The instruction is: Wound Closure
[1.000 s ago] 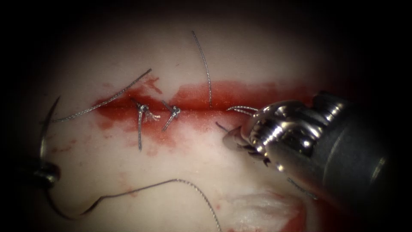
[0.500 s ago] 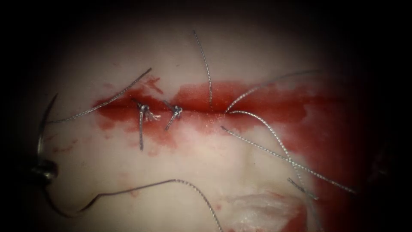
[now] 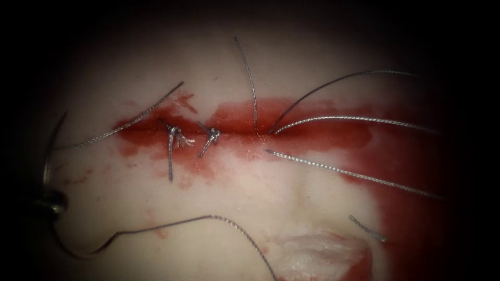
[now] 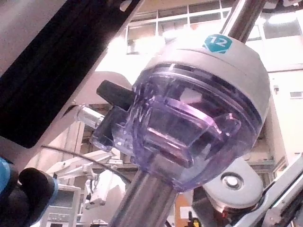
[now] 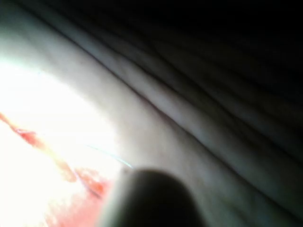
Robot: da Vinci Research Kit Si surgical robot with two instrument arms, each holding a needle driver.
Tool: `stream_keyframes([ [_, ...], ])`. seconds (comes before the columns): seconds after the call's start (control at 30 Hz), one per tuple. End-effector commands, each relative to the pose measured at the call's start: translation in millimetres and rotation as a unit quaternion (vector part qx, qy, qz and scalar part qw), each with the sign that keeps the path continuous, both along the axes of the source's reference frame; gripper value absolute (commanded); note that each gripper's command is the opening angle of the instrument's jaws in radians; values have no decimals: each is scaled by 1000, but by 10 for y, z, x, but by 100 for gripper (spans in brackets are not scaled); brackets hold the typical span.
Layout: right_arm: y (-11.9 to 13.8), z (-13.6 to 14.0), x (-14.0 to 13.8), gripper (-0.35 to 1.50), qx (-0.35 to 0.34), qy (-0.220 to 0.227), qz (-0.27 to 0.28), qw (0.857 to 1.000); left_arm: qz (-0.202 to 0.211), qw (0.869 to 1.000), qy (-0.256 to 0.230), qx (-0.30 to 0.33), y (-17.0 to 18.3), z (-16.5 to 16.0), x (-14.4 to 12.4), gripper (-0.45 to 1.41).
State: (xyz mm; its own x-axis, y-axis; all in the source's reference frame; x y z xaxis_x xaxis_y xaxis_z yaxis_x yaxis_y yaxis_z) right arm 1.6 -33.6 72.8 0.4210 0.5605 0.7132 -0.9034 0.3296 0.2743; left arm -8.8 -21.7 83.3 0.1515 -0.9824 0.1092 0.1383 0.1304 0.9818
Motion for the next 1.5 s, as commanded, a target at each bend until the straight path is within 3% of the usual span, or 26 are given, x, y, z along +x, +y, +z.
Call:
stream_keyframes([
  [0.03,25,-8,23,99,-62,72,-30,995,-2,1000,-2,0,12,-5,-5,-45],
  [0.13,56,-19,53,121,-155,158,-89,971,-3,1000,-1,0,11,-5,-6,-45],
  [0.17,71,-27,74,128,-195,198,-135,951,-3,1000,-1,0,11,-5,-6,-45],
  [0.2,71,-27,74,128,-195,198,-135,951,-3,1000,-1,0,11,-5,-6,-45],
  [0.23,86,-34,97,123,-257,216,-165,928,-3,1000,-1,0,12,-5,-6,-45],
  [0.3,96,-39,121,115,-289,227,-195,909,-3,1000,-1,0,11,-5,-6,-45],
  [0.33,104,-42,152,106,-307,217,-194,906,-3,1000,-1,0,11,-5,-6,-45],
  [0.4,107,-41,180,94,-310,213,-196,906,-3,1000,-1,0,11,-5,-7,-45],
  [0.43,107,-41,180,94,-310,213,-196,906,-3,1000,-1,0,11,-5,-7,-45],
  [0.47,105,-37,213,93,-313,211,-202,904,-3,1000,-1,0,11,-5,-7,-45],
  [0.5,102,-34,228,89,-315,214,-207,901,-4,1000,-1,0,11,-5,-7,-45],
  [0.57,88,-22,276,88,-336,227,-192,894,-3,1000,1,-1,11,-5,-8,-45],
  [0.63,77,-15,296,88,-347,240,-190,886,-3,1000,1,-1,11,-5,-8,-45],
  [0.67,62,-5,313,68,-354,250,-199,879,-3,1000,1,-1,10,-5,-8,-45],
  [0.8,46,10,330,46,-359,264,-212,870,-4,1000,1,-1,10,-5,-9,-45],
  [0.83,46,10,330,46,-359,264,-212,870,-4,1000,1,-1,10,-5,-9,-45],
  [0.93,39,23,338,74,-366,260,-210,868,-4,1000,1,-1,10,-5,-9,-45],
  [1.13,32,34,342,68,-360,261,-211,870,-4,1000,1,-1,10,-5,-10,-45],
  [1.17,31,39,343,59,-357,263,-213,871,-4,1000,2,-1,9,-4,-10,-45],
  [1.2,31,41,343,39,-354,265,-213,871,-4,1000,2,-1,9,-5,-10,-45],
  [1.23,30,43,343,-25,-346,271,-217,872,-4,1000,2,-1,9,-5,-10,-45],
  [1.27,29,45,342,-35,-334,278,-218,874,-4,1000,2,-1,9,-5,-10,-45],
  [1.4,33,46,335,-35,-270,316,-190,890,-4,1000,2,-1,9,-5,-10,-45],
  [1.5,30,37,312,-35,-251,310,-167,901,-4,1000,2,-1,9,-5,-10,-45],
])
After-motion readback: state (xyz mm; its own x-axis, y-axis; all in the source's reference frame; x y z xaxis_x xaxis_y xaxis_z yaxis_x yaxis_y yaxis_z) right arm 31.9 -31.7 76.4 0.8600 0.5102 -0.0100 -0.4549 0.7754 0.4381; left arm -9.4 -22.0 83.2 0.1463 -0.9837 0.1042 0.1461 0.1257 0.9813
